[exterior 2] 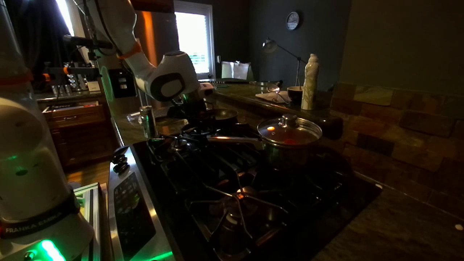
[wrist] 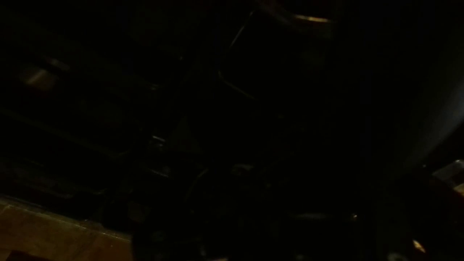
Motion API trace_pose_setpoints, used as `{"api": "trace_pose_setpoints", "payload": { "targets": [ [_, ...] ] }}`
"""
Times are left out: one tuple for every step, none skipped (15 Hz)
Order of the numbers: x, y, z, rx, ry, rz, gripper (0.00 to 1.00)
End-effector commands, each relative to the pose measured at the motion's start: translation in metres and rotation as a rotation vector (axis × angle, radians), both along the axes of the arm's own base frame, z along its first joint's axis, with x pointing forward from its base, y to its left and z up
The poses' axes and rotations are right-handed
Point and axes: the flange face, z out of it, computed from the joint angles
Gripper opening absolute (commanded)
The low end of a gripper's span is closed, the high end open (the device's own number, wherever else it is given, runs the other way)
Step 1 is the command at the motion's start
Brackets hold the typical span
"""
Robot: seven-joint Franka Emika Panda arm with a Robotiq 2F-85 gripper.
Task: Move the black pan to the back left plate of the stove.
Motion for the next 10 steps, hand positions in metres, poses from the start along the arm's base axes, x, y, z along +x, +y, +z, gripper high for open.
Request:
{"api": "trace_pose_setpoints", "payload": {
  "targets": [
    [0.006,-0.010,0.003,0.002,0.006,-0.012,0.00],
    [0.007,-0.013,0.003,0.000,0.008,-0.016,0.00],
    [0.007,-0.018,0.002,-0.008,0.011,-0.022,0.02],
    [0.008,-0.021,0.001,-0.009,0.013,-0.025,0.02],
    [0.008,-0.023,0.000,-0.012,0.018,-0.029,0.01],
    [0.008,-0.025,-0.002,-0.017,0.022,-0.030,0.00],
    [0.009,-0.027,-0.003,-0.019,0.025,-0.031,0.00],
    [0.009,-0.028,-0.004,-0.023,0.029,-0.031,0.00],
    [0.009,-0.030,-0.005,-0.030,0.036,-0.030,0.00],
    [0.009,-0.030,-0.005,-0.035,0.039,-0.025,0.00]
  ]
}}
